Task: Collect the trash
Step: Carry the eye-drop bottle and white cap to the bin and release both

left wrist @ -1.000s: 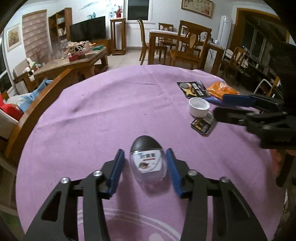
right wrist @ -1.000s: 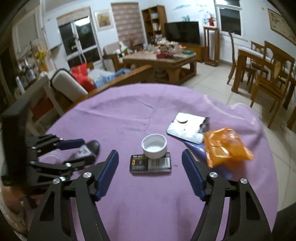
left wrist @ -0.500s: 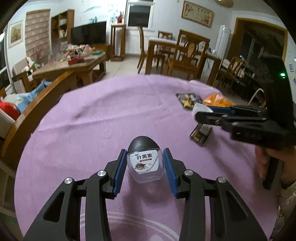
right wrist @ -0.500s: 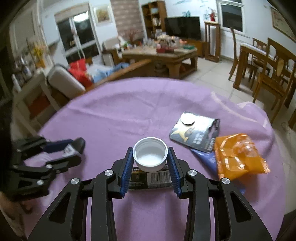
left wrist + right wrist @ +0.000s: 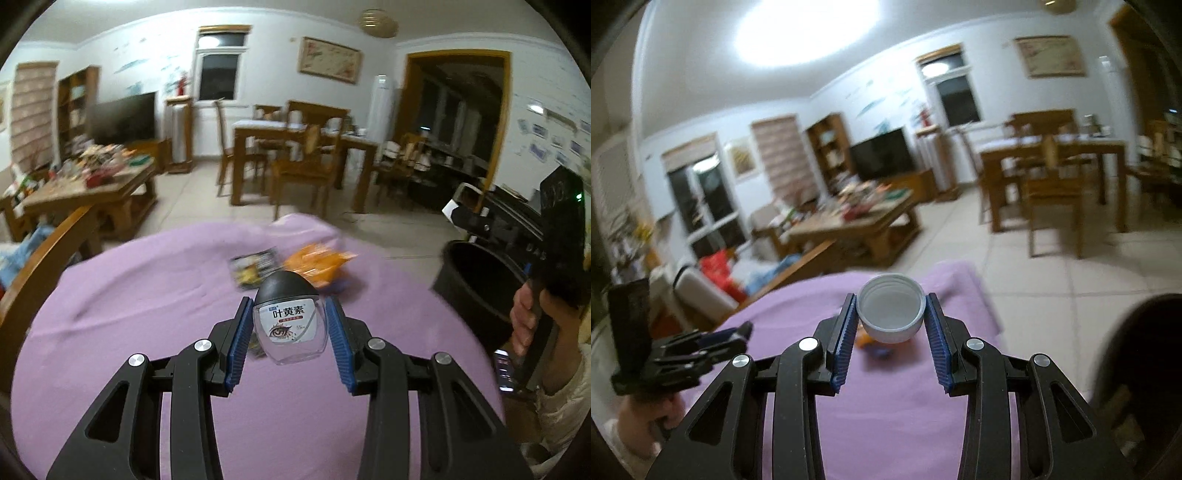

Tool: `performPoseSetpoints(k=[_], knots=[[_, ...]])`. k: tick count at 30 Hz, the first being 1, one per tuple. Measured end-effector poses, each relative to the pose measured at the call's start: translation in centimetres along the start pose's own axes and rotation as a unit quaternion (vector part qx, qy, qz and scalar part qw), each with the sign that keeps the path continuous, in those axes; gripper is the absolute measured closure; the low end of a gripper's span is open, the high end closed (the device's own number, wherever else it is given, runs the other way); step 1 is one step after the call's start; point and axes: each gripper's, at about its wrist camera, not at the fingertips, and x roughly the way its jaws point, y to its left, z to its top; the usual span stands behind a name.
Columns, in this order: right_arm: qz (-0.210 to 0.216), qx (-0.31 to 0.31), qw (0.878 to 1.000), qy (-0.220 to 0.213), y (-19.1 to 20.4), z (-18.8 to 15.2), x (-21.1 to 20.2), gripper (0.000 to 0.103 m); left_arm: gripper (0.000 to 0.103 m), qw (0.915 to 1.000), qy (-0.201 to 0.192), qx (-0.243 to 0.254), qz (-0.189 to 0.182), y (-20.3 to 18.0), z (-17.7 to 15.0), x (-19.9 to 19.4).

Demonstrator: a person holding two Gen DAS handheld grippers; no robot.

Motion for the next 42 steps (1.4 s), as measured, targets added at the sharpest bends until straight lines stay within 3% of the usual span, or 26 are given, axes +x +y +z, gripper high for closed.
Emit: performPoseSetpoints(k=[8, 16, 21, 33, 42], knots=[[-0.078, 0.041, 0.995, -0.056, -9.2, -0.8, -8.4, 0.066, 0.063, 0.9951, -0.018, 0.051, -0.083, -10.2, 2.6, 3.4], [-0.147, 0.075, 0.983, -0.077, -16.7, -3.3, -14.2, 0.066, 0.063, 0.9812, -0.011, 0.088, -0.171, -20.1, 3.5, 8.2], [-0.174, 0.102, 0.976, -0.083, -21.0, -4.9, -16.7, 0.066, 0.063, 0.9727, 0.005, 0.112, -0.203, -24.4, 3.0, 11.0], [-0.187, 0.133, 0.970, -0.074, -25.3, -8.2, -18.0, 0.066, 0.063, 0.9683, 0.044, 0.129, -0.210, -27.4, 1.5, 13.8], [-0.189, 0.143, 0.969, -0.071, -24.7, -8.7, -16.9, 0.066, 0.063, 0.9663, 0.055, 0.138, -0.210, -28.9, 1.5, 14.6]])
